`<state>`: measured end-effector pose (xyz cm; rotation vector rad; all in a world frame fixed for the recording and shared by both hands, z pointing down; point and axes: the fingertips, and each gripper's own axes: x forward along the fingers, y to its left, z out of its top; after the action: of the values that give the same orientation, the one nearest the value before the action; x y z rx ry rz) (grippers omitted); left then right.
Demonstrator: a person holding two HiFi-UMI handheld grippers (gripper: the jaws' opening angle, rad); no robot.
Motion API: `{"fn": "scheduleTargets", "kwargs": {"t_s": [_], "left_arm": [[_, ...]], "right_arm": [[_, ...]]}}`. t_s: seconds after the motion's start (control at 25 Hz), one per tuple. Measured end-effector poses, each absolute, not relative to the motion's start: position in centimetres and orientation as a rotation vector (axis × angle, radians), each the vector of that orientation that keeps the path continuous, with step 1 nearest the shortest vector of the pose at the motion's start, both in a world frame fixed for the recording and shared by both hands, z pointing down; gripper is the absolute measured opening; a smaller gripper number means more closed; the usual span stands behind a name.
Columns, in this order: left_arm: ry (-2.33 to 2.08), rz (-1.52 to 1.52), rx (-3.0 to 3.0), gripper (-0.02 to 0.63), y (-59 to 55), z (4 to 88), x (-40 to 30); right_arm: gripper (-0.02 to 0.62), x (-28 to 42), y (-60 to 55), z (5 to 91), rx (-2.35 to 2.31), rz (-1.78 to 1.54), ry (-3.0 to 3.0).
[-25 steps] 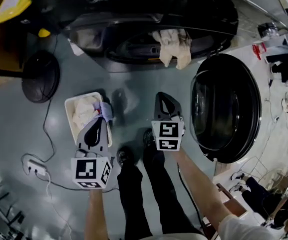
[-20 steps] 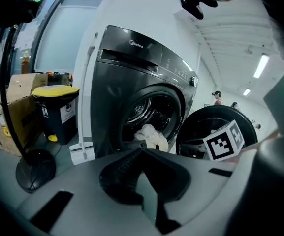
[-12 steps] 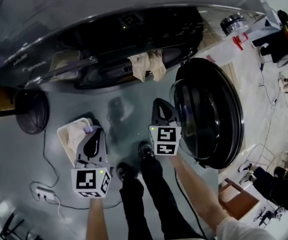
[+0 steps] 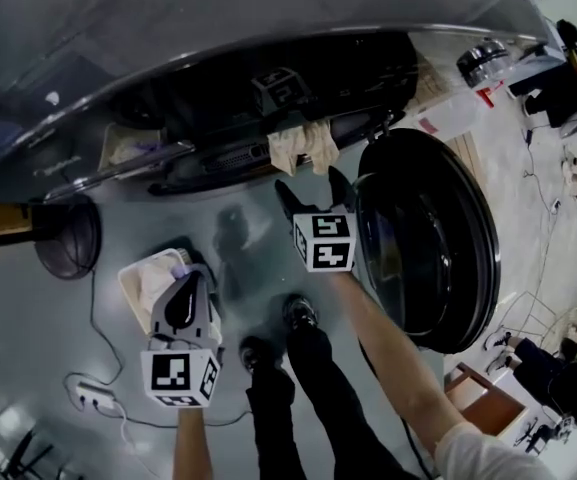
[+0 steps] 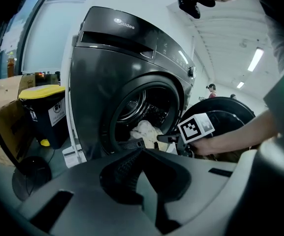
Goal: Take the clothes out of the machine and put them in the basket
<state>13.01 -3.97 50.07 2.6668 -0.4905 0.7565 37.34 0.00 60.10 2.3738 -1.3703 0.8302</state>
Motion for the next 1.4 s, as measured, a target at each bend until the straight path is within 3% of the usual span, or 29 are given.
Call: {"fn": "scheduleTargets", "kwargs": {"t_s": [0.36,0.72,1.12,1.24,1.36,1.4], "left_arm": [[-0.526,0.773,2.644,0.018,-4.9,53.2,12.2],[-0.540,0.766,2.639,0.018,-5.6,56.6,12.0],[-0.582,0.749,2.617,0.018,-6.1,58.9,11.1],[-0.587,0.744,2.616,0.018,-6.2,59.0,10.9],[-0.591,0.748,2.616,0.018,-6.2,59.0,10.4],[-0.593,0.747,2.617,0.018,-6.2,59.0,10.2]], "right_arm": [[0.551,41.4,-3.6,66.2,2.336,0.922,-1.319],[0.557,46.1,-6.3,68.9,2.328,0.810,-1.224],[0.555,46.2,-7.1,70.4,2.297,0.754,-1.256],[0.536,46.0,-7.1,70.2,2.302,0.752,-1.264],[0.409,44.9,-6.9,70.2,2.297,0.789,-1.290],[0.312,44.6,-6.9,70.1,2.297,0.795,-1.293]]}}
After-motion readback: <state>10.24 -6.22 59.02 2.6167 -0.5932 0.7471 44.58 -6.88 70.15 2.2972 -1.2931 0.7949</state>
